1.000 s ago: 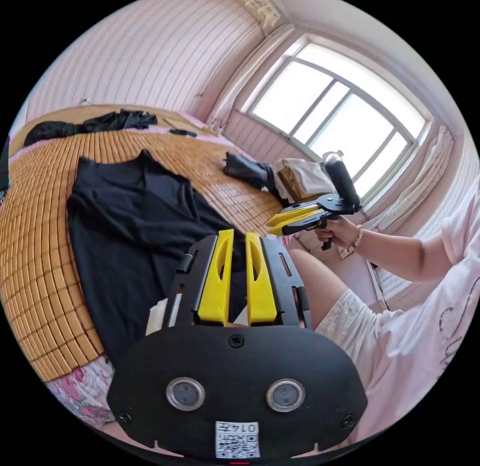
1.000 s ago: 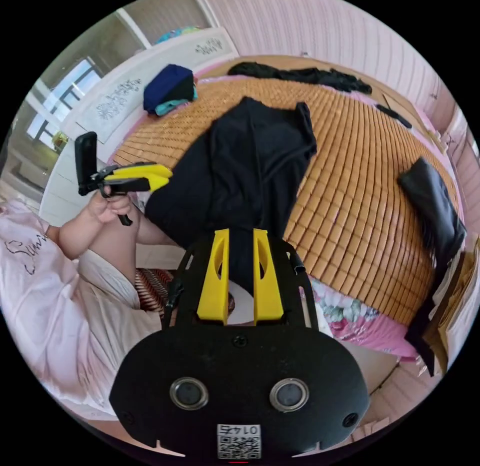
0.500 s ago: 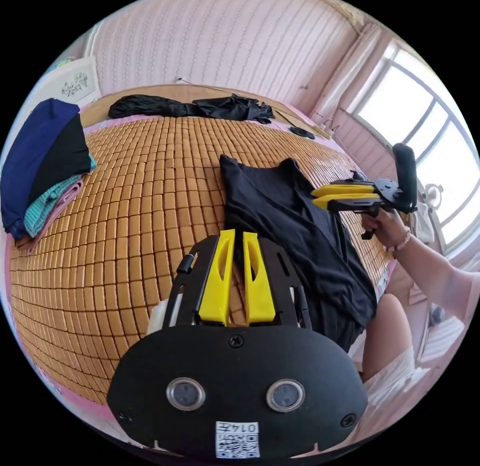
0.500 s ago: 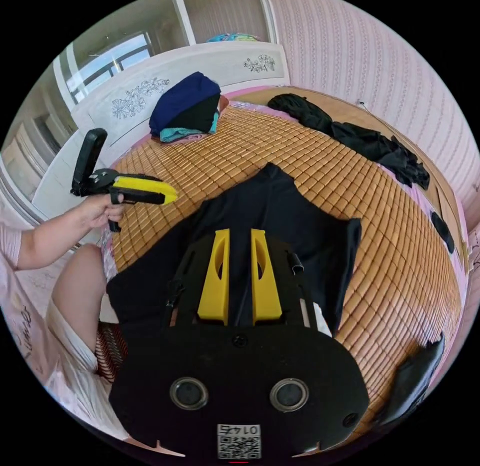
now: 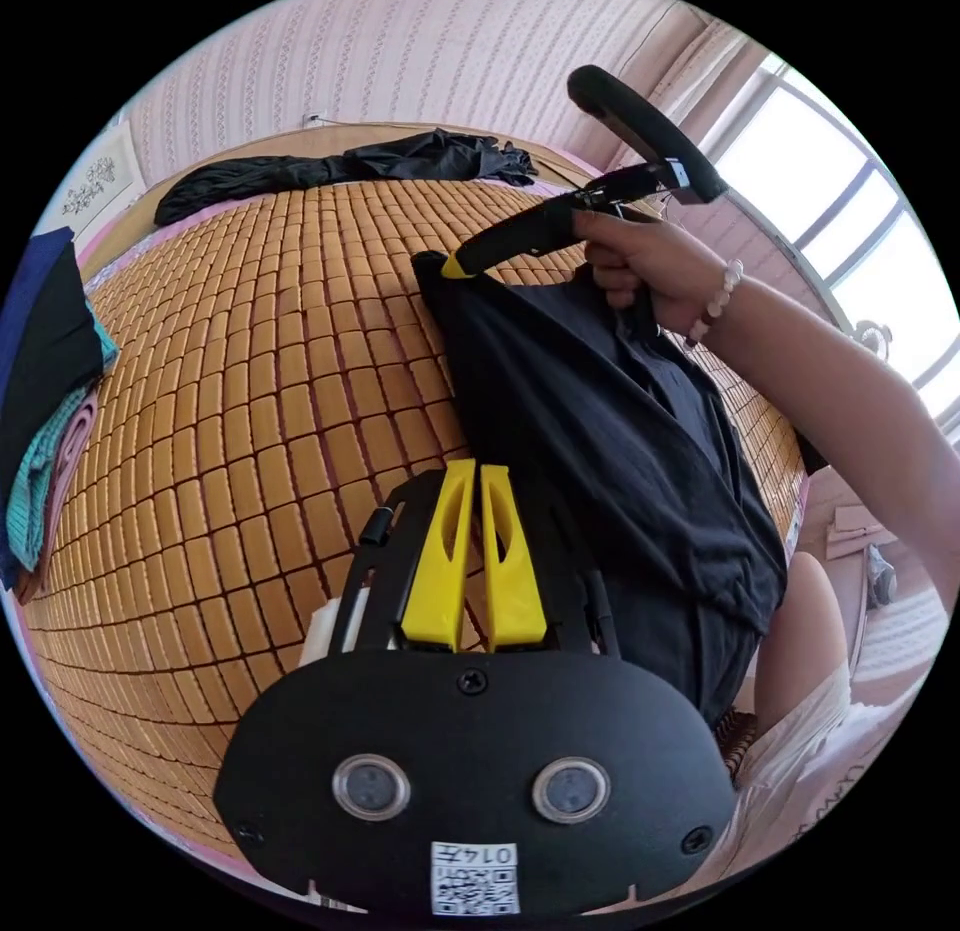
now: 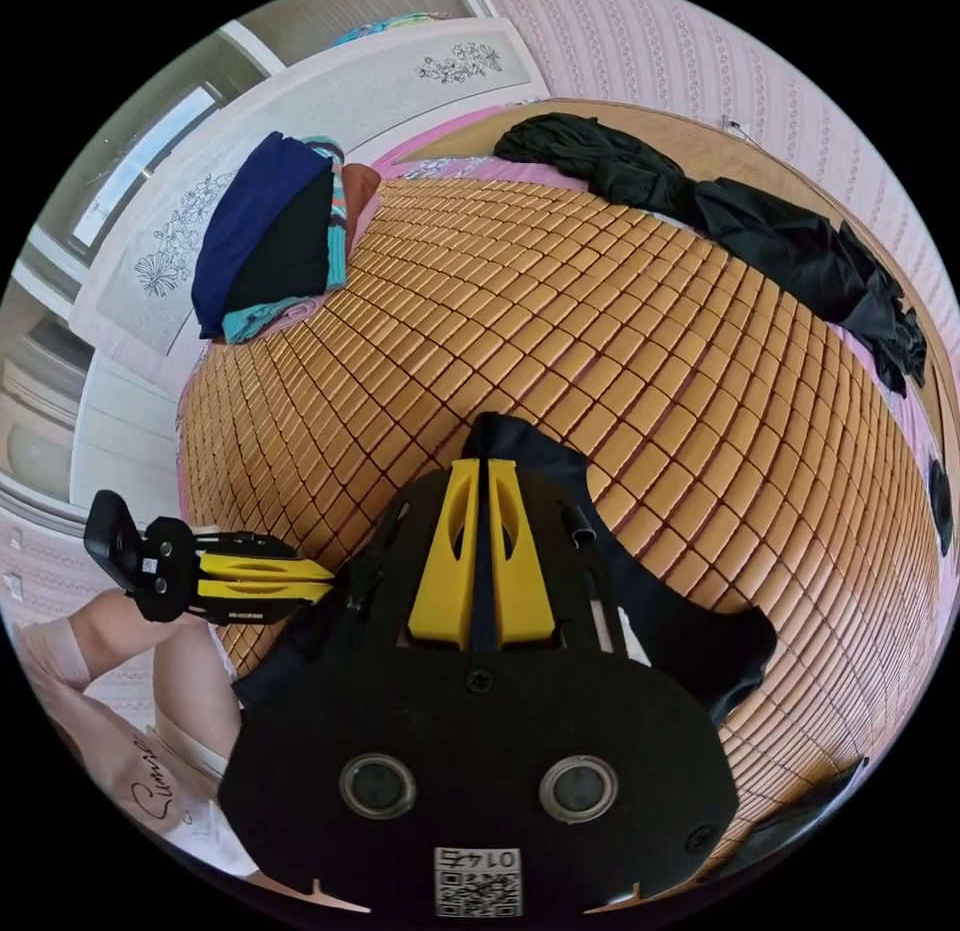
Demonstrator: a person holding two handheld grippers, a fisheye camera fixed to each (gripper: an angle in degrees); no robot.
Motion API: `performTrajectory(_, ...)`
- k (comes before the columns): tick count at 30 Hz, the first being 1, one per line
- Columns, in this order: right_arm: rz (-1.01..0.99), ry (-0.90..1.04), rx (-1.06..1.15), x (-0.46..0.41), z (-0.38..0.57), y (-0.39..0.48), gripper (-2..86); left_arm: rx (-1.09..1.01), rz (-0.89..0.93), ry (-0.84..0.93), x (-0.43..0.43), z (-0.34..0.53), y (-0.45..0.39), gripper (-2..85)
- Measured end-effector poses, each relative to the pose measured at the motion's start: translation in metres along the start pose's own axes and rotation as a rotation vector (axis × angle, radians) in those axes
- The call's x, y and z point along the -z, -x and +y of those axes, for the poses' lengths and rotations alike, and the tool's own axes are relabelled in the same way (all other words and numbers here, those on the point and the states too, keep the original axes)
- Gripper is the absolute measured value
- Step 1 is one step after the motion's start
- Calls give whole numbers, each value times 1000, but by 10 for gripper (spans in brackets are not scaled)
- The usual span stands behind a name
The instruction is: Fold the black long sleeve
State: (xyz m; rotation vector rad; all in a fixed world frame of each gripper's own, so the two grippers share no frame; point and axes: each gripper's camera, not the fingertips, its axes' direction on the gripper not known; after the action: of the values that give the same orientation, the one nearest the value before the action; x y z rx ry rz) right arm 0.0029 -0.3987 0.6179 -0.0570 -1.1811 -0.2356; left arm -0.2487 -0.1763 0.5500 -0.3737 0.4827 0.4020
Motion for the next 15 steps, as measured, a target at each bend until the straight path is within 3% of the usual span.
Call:
performTrajectory(3,29,1,-26,16,-5,-9,-2,38,36,1,0,-3,13,-9)
performTrajectory(8,39,-191,-97,103,31,-47,0,105,72,13,15,2,37,-9)
performTrajectory(12,213,-161,-122,149,101,-84,36,105,16,-34,39,6,52,-6)
performTrajectory(15,219,-53,-209,149,135,-117,89,127,20,-71,42,-15,64,15)
